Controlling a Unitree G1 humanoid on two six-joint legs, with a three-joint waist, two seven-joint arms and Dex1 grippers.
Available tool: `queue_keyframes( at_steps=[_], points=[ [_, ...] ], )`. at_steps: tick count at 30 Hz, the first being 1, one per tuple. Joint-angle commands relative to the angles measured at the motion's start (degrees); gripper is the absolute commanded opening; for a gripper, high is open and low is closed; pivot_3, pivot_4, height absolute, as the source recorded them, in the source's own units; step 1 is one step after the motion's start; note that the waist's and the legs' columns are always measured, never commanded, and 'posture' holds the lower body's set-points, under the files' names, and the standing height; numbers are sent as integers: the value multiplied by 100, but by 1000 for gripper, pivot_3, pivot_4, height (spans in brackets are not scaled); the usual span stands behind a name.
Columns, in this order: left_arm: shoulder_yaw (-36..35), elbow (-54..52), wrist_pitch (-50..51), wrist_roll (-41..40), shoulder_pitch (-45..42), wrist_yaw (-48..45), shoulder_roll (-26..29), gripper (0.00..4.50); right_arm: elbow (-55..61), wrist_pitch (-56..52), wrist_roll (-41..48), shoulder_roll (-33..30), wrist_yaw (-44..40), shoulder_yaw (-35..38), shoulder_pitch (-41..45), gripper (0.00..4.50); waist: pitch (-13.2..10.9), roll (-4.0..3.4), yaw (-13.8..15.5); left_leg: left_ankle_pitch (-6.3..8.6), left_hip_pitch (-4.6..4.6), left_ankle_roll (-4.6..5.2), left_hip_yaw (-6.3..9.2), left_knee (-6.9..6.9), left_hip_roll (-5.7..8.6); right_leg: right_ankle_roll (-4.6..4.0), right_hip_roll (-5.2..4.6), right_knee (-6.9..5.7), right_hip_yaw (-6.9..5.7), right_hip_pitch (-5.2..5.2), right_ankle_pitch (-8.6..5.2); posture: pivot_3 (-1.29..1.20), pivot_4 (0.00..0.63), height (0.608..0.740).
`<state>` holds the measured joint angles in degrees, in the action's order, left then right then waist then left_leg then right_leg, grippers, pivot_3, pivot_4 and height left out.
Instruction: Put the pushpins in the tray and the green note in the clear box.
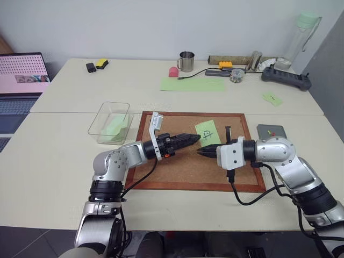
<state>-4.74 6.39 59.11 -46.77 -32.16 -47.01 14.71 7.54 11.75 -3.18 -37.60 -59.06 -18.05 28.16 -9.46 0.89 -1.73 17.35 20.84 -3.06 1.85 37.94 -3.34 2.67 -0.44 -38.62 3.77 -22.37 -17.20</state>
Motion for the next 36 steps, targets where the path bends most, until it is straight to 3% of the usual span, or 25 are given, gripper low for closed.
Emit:
queue_keyframes(
  at_steps=[1,8,9,10,21,28,36],
  points=[
    [-7,-63,-68,-78,-61,-27,-98,3772,305,100,118,70,-119,-51,130,0,0,0,2,0,0,0,-1,0,0,0,-1,0,0,0,0,0,150,740],
    [-110,15,-327,-7,-123,116,-254,3772,405,55,103,243,-129,-115,216,0,0,0,2,0,0,-1,-1,0,1,0,-2,0,0,0,0,0,150,740],
    [-111,21,-348,-6,-126,109,-248,3423,412,52,102,261,-125,-115,227,0,0,0,2,0,0,-1,-1,0,1,0,-2,0,0,0,0,0,150,740],
    [-112,23,-356,-11,-127,108,-241,3376,416,51,101,274,-121,-114,237,0,0,0,3,0,0,-1,-1,0,1,0,-2,0,0,0,0,0,150,740],
    [47,5,-469,87,-134,-1,-161,1158,366,75,91,306,-106,-73,316,0,0,0,2,0,0,-1,-1,0,1,0,-2,0,0,0,0,0,150,740],
    [113,-38,-694,200,-88,-100,-134,21,339,61,95,281,-106,-29,360,0,0,0,2,0,0,-1,-1,0,1,0,-2,0,0,0,0,0,150,740],
    [387,526,-1941,1305,-243,132,-35,21,447,-145,200,264,-21,125,426,0,0,0,4,0,0,0,-1,1,2,0,-2,0,0,0,0,0,150,740]
  ],
)
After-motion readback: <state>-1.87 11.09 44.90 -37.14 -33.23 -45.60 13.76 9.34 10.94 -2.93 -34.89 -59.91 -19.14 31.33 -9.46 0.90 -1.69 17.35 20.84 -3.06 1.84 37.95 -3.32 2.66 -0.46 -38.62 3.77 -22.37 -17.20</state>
